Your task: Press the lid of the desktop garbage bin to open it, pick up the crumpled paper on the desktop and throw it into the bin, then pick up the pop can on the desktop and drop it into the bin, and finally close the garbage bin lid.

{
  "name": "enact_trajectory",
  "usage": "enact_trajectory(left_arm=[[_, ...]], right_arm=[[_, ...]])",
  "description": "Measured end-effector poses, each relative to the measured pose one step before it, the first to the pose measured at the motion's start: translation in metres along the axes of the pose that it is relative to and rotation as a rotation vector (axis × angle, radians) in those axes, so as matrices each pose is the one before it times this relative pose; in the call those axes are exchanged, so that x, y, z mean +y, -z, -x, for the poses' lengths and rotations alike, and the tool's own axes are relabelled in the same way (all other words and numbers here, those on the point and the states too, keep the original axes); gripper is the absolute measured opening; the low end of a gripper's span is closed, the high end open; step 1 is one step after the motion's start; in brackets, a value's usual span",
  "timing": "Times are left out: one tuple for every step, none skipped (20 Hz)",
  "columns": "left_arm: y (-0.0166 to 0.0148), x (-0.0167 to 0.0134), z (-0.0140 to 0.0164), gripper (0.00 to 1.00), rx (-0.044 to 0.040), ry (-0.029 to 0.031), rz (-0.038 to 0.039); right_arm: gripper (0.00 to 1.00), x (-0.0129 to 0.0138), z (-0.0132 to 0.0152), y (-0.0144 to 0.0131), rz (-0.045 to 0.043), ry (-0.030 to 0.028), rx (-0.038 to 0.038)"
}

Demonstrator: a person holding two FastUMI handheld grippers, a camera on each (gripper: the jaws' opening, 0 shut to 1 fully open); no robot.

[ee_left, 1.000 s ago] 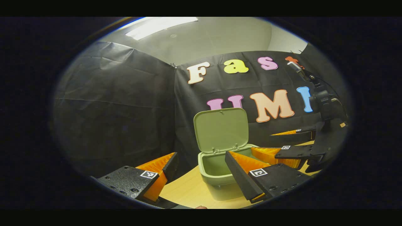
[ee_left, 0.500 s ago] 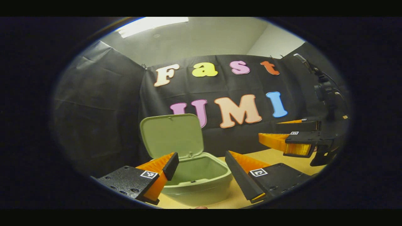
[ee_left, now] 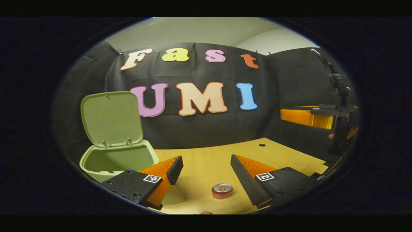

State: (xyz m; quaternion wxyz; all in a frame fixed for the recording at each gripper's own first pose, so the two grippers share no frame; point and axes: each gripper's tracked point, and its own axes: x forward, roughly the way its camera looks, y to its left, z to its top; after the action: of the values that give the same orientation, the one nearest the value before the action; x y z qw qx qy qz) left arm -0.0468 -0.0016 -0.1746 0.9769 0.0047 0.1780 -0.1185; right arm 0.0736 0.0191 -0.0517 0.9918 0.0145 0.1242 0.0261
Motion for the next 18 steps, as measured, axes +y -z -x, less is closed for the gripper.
enact_trajectory(left_arm=[[0.01348,-0.00837,-0.00508,0.88,0.02706,0.01586,0.01125],[0.01498,-0.00701,-0.00522,0.91,0.03522,0.01263,0.01479],[0.01601,-0.00700,-0.00560,0.91,0.03355,0.01251,0.01594],[0.01307,-0.00460,-0.00548,0.92,0.02891,0.00731,0.01222],[0.00900,-0.00340,-0.00573,0.92,0.01992,0.00569,0.00528],[0.00960,-0.00144,-0.00634,0.96,0.02157,-0.00174,-0.00159],[0.01056,0.00150,-0.00640,0.96,0.01719,-0.01206,-0.00423],[0.00921,0.00171,-0.00648,0.92,0.01850,-0.01021,-0.00310],[0.01119,0.00119,-0.00700,0.92,0.02003,-0.01276,-0.00479],[0.00967,0.00127,-0.00567,0.93,0.02241,-0.00903,-0.00674],[0.00949,0.00237,-0.00507,0.93,0.01587,-0.01347,-0.00577],[0.00763,0.00215,-0.00312,0.93,0.01431,-0.01385,-0.00231],[0.00801,0.00191,-0.00270,0.93,0.01460,-0.00726,0.00327],[0.00660,0.00121,-0.00314,0.93,0.01625,-0.00511,0.00563],[0.00855,-0.00041,-0.00297,0.93,0.01948,-0.00086,0.00691],[0.00717,0.00052,-0.00430,0.93,0.01445,-0.00218,0.00617],[0.01034,-0.00039,-0.00295,0.89,0.02402,0.00052,0.00392],[0.00890,0.00075,-0.00346,0.93,0.01887,-0.00196,0.00283]], right_arm=[[0.98,-0.01546,0.00501,0.00641,-0.00919,0.03142,0.01291],[0.98,-0.01463,0.00410,0.00435,-0.00939,0.02752,0.01094],[0.98,-0.01288,0.00645,0.00510,-0.00945,0.02493,0.01321],[1.00,-0.01282,0.00564,0.00548,-0.00485,0.02266,0.01515],[0.98,-0.01606,0.00596,0.00739,0.00168,0.03030,0.01547],[0.98,-0.01589,0.00513,0.00707,0.00306,0.03270,0.01728],[0.98,-0.01492,0.00646,0.00810,-0.00054,0.02799,0.01844],[0.98,-0.01194,0.00493,0.00653,-0.00391,0.02397,0.01954],[0.98,-0.00982,0.00302,0.00586,-0.00422,0.02104,0.01836],[0.98,-0.00817,0.00297,0.00481,-0.00567,0.01791,0.01542],[0.98,-0.00788,0.00341,0.00526,-0.00534,0.01680,0.00910],[0.98,-0.00635,0.00377,0.00260,-0.00323,0.01584,0.00772],[0.98,-0.00581,0.00196,0.00250,0.00112,0.01394,0.00472],[0.98,-0.00433,0.00214,0.00117,0.00559,0.01399,0.00338],[0.98,-0.00491,0.00162,0.00065,0.00532,0.01223,0.00132],[0.98,-0.00318,0.00121,0.00019,0.00248,0.00797,0.00446],[0.98,-0.00122,0.00102,0.00243,-0.00029,0.00301,0.00380],[1.00,0.00027,0.00102,0.00070,0.00016,0.00132,0.00420]])
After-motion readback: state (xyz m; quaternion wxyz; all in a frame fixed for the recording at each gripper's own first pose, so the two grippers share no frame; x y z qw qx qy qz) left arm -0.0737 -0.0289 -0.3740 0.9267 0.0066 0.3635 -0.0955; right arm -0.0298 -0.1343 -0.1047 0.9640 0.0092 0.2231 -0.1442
